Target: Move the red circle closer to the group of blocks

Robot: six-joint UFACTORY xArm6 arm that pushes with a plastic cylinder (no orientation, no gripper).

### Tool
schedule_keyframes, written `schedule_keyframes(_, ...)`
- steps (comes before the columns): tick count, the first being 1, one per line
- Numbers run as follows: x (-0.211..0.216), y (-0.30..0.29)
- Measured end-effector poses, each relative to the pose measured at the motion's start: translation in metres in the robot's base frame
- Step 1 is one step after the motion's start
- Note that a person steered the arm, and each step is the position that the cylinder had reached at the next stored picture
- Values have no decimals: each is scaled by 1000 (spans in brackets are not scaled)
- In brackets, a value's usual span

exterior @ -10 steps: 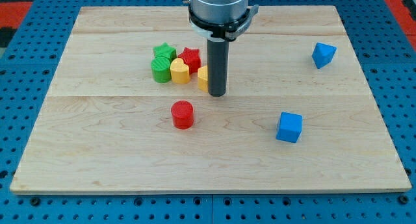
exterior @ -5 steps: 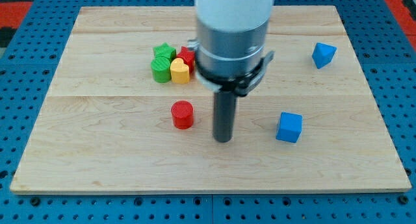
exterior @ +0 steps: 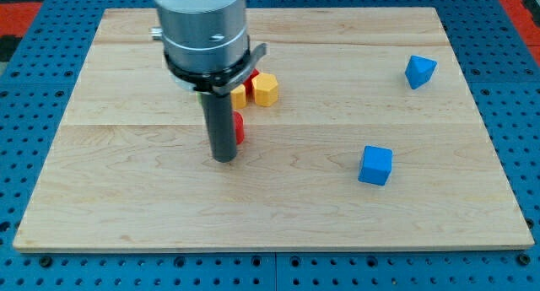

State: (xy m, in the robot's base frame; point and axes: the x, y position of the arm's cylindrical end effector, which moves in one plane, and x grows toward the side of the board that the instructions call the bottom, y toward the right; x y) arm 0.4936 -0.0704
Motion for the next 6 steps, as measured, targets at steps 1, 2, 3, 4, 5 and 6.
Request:
schedule_keyframes(1,-8,-2)
schedule_keyframes(2,-23,23)
schedule_keyframes(3,-40,30)
schedule_keyframes(4,-59,30)
schedule_keyframes(5,-46,32)
schedule_keyframes(6,-20,85)
